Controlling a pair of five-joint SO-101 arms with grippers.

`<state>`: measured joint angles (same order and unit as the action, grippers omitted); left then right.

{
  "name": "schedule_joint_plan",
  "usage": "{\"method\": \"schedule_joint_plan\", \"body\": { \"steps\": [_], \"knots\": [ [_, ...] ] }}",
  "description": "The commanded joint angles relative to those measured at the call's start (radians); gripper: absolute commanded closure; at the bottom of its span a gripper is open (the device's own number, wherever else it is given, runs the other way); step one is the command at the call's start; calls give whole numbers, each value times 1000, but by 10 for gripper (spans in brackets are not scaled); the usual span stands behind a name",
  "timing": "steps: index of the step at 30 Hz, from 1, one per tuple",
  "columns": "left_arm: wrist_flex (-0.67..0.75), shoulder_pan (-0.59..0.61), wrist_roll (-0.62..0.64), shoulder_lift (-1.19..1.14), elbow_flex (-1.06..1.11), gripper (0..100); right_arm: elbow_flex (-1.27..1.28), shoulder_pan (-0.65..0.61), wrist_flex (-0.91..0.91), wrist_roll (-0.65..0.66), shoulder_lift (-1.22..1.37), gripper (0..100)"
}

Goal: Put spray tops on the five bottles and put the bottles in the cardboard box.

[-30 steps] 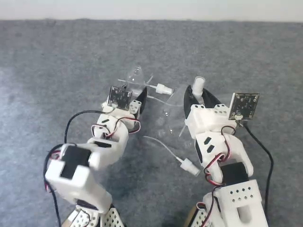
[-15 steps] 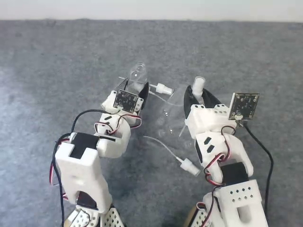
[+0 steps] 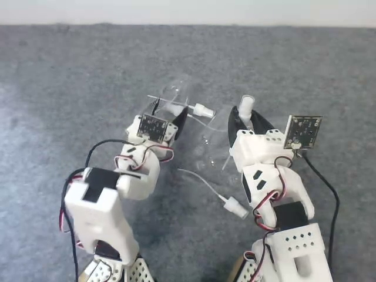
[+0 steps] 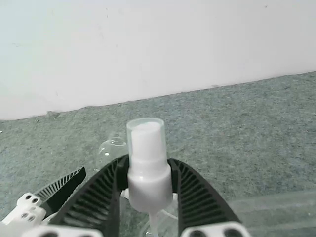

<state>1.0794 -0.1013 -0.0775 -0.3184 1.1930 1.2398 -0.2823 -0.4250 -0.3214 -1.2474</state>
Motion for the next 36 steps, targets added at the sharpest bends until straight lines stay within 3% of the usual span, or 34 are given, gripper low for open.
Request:
{"method": "schedule_joint_plan", "body": {
  "steps": [1, 12, 15, 17, 19, 24, 27, 30, 36],
  "knots": [
    [25, 5, 18, 123, 74, 735, -12, 8, 21, -6, -21, 991],
    [25, 69, 26, 164, 101, 736, -12, 8, 19, -6, -21, 991],
    [-35, 71, 23, 183, 84, 738, -12, 8, 19, -6, -21, 991],
    [-181, 83, 26, 255, 67, 739, -12, 8, 19, -6, -21, 991],
    [-425, 110, 32, 374, 19, 739, -12, 10, 21, -6, -21, 991],
    [-1330, 157, 137, 635, -298, 736, -12, 8, 21, -6, -21, 991],
    [-1715, 141, 74, 683, -495, 737, -12, 8, 22, -6, -21, 991],
    [-1886, 132, 25, 678, -619, 739, -12, 8, 22, -6, -21, 991],
    [-1947, 132, 15, 637, -676, 735, -12, 15, 22, -6, -27, 990]
  ]
}}
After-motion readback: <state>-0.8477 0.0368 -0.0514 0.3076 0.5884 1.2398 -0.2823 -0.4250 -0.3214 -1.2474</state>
